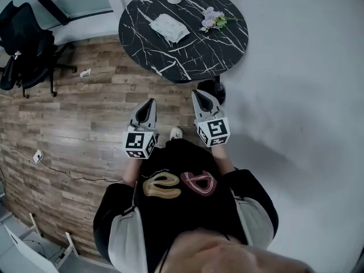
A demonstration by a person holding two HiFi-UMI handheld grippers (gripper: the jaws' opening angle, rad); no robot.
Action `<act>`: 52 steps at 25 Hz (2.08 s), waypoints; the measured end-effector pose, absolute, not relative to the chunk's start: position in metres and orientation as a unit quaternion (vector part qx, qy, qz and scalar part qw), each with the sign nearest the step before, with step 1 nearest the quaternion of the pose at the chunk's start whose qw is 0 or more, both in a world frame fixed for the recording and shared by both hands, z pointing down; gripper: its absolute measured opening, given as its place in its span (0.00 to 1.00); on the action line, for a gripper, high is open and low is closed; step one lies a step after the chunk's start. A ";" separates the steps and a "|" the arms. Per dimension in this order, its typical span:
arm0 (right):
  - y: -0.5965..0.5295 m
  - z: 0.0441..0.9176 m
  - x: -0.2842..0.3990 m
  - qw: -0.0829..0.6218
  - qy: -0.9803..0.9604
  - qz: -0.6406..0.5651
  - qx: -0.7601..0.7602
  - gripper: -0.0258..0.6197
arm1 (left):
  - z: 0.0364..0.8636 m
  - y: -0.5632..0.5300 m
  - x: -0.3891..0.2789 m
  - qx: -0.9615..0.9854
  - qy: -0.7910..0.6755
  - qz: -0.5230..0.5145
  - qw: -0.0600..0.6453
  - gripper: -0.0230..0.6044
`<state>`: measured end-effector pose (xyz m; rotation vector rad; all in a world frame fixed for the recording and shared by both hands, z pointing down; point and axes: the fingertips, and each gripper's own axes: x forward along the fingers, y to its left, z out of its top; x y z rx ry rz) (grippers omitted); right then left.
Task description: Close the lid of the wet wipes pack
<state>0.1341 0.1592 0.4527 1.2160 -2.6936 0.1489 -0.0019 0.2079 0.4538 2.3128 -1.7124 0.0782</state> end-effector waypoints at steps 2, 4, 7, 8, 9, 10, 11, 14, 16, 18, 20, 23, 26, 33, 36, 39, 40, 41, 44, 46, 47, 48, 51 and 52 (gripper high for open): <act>0.151 0.453 0.140 0.091 -0.907 0.052 0.407 0.06 | 0.454 0.199 0.006 0.796 -0.590 0.026 0.131 0.06; 0.143 0.453 0.145 0.090 -0.908 0.053 0.407 0.06 | 0.455 0.191 0.011 0.795 -0.591 0.027 0.133 0.06; 0.135 0.455 0.151 0.091 -0.908 0.055 0.405 0.06 | 0.458 0.183 0.016 0.793 -0.593 0.027 0.137 0.06; 0.134 0.456 0.152 0.092 -0.908 0.056 0.404 0.06 | 0.459 0.181 0.018 0.793 -0.593 0.027 0.138 0.06; 0.132 0.457 0.153 0.092 -0.909 0.057 0.403 0.06 | 0.459 0.178 0.020 0.793 -0.593 0.027 0.139 0.06; 0.130 0.458 0.153 0.092 -0.909 0.058 0.402 0.06 | 0.460 0.176 0.021 0.792 -0.593 0.028 0.140 0.06; 0.129 0.459 0.154 0.092 -0.909 0.058 0.402 0.06 | 0.460 0.174 0.021 0.792 -0.594 0.028 0.140 0.06; 0.121 0.459 0.154 0.091 -0.909 0.058 0.403 0.06 | 0.461 0.165 0.021 0.792 -0.594 0.027 0.139 0.06; 0.115 0.460 0.155 0.091 -0.908 0.059 0.405 0.06 | 0.461 0.159 0.021 0.793 -0.593 0.027 0.138 0.06; 0.110 0.461 0.155 0.092 -0.907 0.058 0.407 0.06 | 0.461 0.154 0.020 0.793 -0.593 0.025 0.137 0.06; 0.104 0.459 0.153 0.092 -0.906 0.055 0.410 0.06 | 0.461 0.148 0.015 0.793 -0.594 0.024 0.136 0.06; 0.093 0.458 0.150 0.090 -0.902 0.054 0.419 0.06 | 0.462 0.137 0.007 0.793 -0.593 0.022 0.137 0.06; 0.079 0.460 0.146 0.093 -0.899 0.053 0.425 0.06 | 0.464 0.120 -0.002 0.794 -0.591 0.019 0.138 0.06; 0.041 0.455 0.127 0.106 -0.892 0.039 0.437 0.06 | 0.459 0.071 -0.030 0.804 -0.580 0.012 0.130 0.06; 0.024 0.454 0.120 0.109 -0.886 0.040 0.448 0.06 | 0.459 0.049 -0.043 0.808 -0.574 0.013 0.134 0.06; 0.007 0.454 0.112 0.109 -0.881 0.042 0.458 0.06 | 0.460 0.026 -0.055 0.812 -0.568 0.015 0.136 0.06; 0.002 0.454 0.108 0.111 -0.881 0.042 0.459 0.06 | 0.460 0.018 -0.059 0.813 -0.566 0.015 0.137 0.06; -0.003 0.455 0.105 0.114 -0.880 0.041 0.460 0.06 | 0.460 0.011 -0.063 0.815 -0.563 0.014 0.138 0.06; -0.017 0.458 0.094 0.122 -0.876 0.040 0.465 0.06 | 0.462 -0.010 -0.072 0.823 -0.550 0.015 0.142 0.06; -0.027 0.458 0.088 0.122 -0.871 0.044 0.473 0.06 | 0.463 -0.023 -0.078 0.827 -0.543 0.017 0.143 0.06; -0.032 0.458 0.085 0.122 -0.868 0.046 0.478 0.06 | 0.463 -0.030 -0.081 0.829 -0.540 0.018 0.143 0.06; -0.038 0.459 0.081 0.123 -0.866 0.047 0.483 0.06 | 0.464 -0.036 -0.084 0.832 -0.536 0.019 0.143 0.06; -0.055 0.460 0.069 0.120 -0.857 0.051 0.498 0.06 | 0.467 -0.055 -0.097 0.839 -0.524 0.026 0.144 0.06; -0.060 0.460 0.065 0.117 -0.855 0.052 0.502 0.06 | 0.468 -0.061 -0.102 0.841 -0.521 0.028 0.144 0.06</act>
